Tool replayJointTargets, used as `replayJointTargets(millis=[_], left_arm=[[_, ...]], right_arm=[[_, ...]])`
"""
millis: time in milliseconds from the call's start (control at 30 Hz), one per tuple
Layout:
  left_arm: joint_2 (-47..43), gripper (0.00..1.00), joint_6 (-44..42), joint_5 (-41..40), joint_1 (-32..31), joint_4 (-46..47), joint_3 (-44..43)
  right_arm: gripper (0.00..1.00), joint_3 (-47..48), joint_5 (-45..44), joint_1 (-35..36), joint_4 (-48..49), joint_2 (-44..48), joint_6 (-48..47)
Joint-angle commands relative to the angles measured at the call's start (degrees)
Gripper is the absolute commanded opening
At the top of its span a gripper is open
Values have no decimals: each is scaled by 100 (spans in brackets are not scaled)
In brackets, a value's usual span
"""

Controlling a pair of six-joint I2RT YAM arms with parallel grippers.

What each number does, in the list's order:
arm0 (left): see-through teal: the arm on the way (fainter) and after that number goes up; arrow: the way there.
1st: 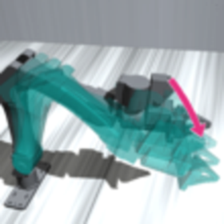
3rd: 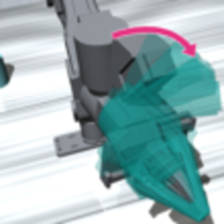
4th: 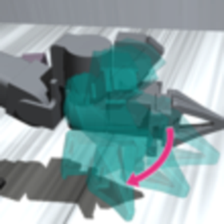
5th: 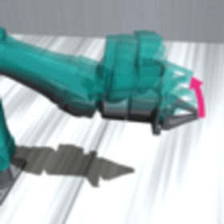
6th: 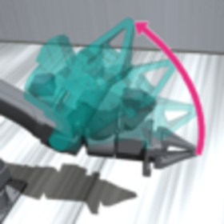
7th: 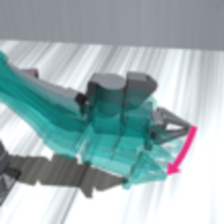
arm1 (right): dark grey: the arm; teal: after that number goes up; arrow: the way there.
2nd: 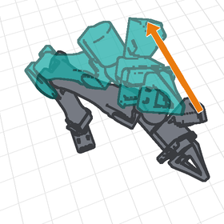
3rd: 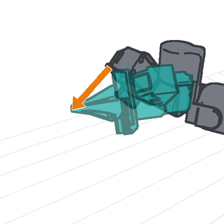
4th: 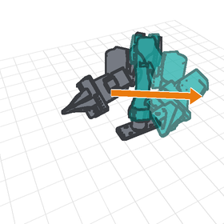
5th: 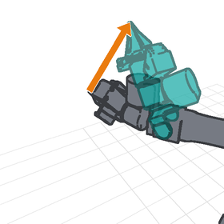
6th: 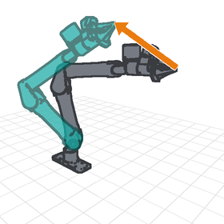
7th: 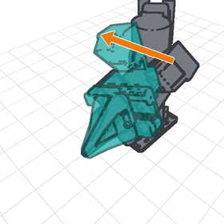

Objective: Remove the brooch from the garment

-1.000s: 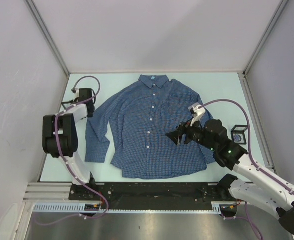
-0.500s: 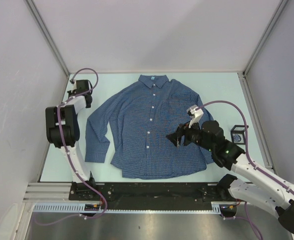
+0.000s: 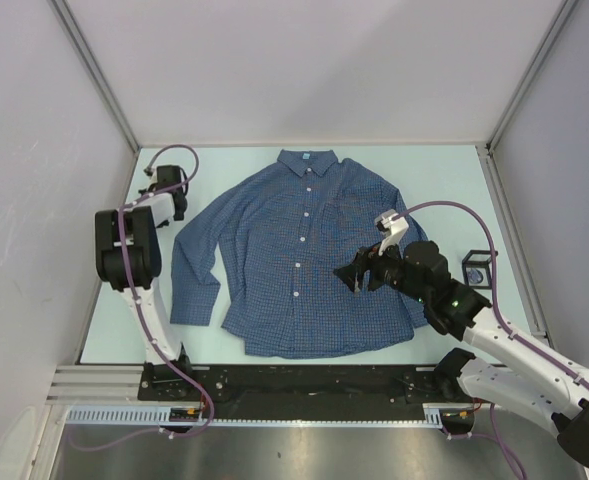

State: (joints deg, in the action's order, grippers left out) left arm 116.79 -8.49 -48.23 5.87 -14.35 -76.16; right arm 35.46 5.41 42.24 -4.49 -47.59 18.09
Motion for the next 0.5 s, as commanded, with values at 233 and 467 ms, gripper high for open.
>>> replayJointTargets(millis=[233, 467], left_arm=[[212, 0, 67, -99, 46, -33, -241], [300, 0, 32, -292, 46, -42, -233]], right_arm=[[72, -31, -93, -40, 212, 13, -77], [72, -57, -84, -40, 238, 13, -77]])
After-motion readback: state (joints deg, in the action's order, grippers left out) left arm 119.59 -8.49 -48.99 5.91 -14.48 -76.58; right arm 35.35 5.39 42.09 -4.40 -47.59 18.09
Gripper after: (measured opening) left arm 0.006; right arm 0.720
